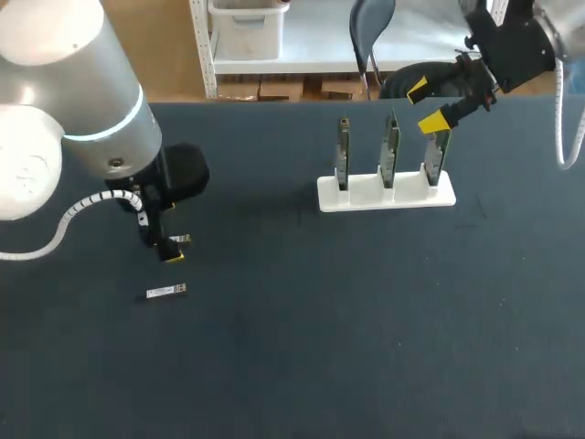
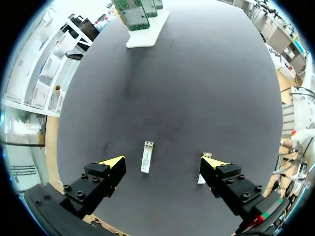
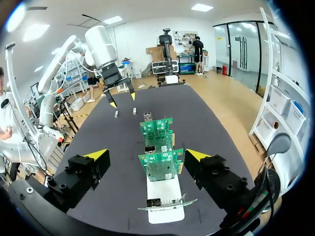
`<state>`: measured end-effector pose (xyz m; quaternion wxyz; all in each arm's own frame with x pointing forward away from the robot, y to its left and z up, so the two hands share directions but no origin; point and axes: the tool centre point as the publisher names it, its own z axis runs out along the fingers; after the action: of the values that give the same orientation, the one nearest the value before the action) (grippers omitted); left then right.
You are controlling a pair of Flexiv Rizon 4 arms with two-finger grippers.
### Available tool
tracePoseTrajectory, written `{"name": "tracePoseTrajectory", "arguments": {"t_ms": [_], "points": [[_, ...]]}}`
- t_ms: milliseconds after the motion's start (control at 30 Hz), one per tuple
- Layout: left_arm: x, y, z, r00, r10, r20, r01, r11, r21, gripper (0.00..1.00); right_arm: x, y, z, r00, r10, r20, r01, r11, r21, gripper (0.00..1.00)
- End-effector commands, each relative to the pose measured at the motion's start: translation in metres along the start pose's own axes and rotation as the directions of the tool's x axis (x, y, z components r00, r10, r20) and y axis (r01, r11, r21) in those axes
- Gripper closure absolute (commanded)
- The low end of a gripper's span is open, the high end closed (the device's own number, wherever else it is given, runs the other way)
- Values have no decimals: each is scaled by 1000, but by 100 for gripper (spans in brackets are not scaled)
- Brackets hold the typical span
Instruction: Pick up the optical module with the left hand, and insert it into the network port with the right hand.
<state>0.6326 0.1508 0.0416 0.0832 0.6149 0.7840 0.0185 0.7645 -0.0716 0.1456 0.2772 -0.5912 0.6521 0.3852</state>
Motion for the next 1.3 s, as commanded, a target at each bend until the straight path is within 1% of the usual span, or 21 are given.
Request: {"name": "tracePoseTrajectory", "arguments": {"t_ms": [33, 133, 400, 667, 1300], "points": [[4, 7, 3, 1000, 12, -13, -12, 1000, 27, 0, 0, 1, 0, 1000, 0, 0, 0, 1000, 3, 0], [11, 10, 10, 1000, 6, -23, -5, 998, 56, 0, 0, 1, 0, 1000, 0, 0, 0, 1000, 3, 0], [27, 12, 24, 998, 16, -57, -11, 997, 83, 0, 0, 1, 0, 1000, 0, 0, 0, 1000, 3, 0], [30, 14, 33, 996, 47, -74, -40, 995, 95, 0, 0, 1, 0, 1000, 0, 0, 0, 1000, 3, 0], [32, 19, 46, 994, 73, -78, -62, 989, 136, 0, 0, 1, 0, 1000, 0, 0, 0, 1000, 3, 0]]}}
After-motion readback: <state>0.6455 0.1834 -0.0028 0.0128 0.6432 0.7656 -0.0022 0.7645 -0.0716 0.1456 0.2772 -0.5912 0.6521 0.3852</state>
